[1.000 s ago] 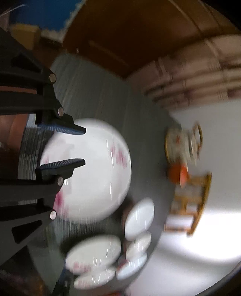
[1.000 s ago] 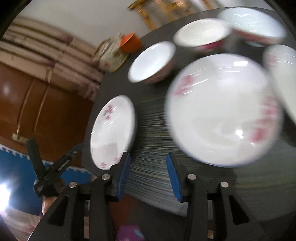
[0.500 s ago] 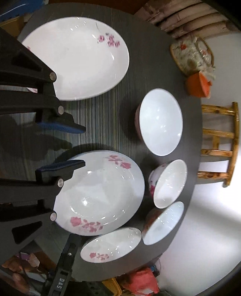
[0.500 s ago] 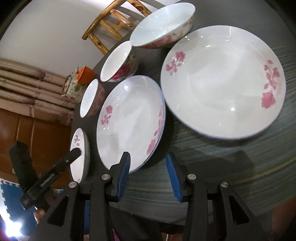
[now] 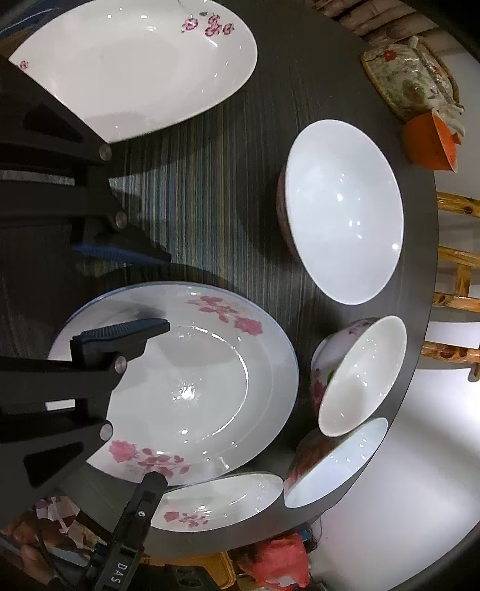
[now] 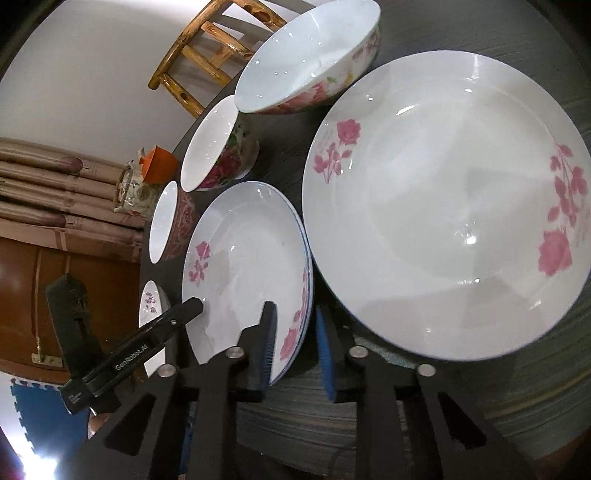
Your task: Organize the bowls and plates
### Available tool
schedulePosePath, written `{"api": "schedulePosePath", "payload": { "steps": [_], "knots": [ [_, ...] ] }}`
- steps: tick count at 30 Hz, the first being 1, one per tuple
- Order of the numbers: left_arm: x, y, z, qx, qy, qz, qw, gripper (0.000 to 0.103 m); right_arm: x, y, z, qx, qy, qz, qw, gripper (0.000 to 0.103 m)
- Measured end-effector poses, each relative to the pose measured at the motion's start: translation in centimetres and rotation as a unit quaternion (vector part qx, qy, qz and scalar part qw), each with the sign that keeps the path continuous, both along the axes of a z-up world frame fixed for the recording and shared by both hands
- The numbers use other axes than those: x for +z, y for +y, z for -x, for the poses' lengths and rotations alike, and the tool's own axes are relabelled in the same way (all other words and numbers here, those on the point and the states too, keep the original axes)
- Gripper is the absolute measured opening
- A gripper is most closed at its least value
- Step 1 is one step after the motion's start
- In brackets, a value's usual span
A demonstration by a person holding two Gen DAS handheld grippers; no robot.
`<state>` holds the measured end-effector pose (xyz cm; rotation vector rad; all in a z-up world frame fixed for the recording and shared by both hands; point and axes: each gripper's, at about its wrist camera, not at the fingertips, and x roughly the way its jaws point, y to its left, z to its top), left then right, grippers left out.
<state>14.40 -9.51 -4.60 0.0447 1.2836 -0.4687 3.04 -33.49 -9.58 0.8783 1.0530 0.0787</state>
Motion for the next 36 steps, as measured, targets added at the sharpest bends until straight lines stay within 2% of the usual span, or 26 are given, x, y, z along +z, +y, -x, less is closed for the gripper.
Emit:
{"api": "schedulePosePath", "payload": {
  "steps": [3, 11, 17, 27, 36],
  "knots": [
    [0.0, 0.5, -0.2, 0.002, 0.003, 0.021, 0.9998, 0.017, -0.1, 0.0, -0.2, 0.004, 0.001, 0.002, 1.000, 0.017],
    [0.1, 0.7, 0.4, -0.003, -0.023, 0.024, 0.9994, 0.016, -0.6, -0.2, -0.4, 0.017, -0.005, 0.006, 1.000, 0.009],
    [0.3, 0.7, 1.3, 0.006, -0.028, 0.026, 0.9992, 0.015, -0.5, -0.2, -0.1, 0.024, -0.008, 0.010, 1.000, 0.009],
    [1.8, 3.4, 2.6, 0.036, -0.040, 0.030, 0.9981, 0.013, 0.1, 1.2, 0.5, 0.045, -0.012, -0.010, 0.999, 0.010],
    [5.2, 7.1, 3.6, 0.068, -0.076, 0.032, 0.9942, 0.012, 2.2, 3.9, -0.1, 0.072, -0.033, -0.021, 0.997, 0.010]
  ]
}}
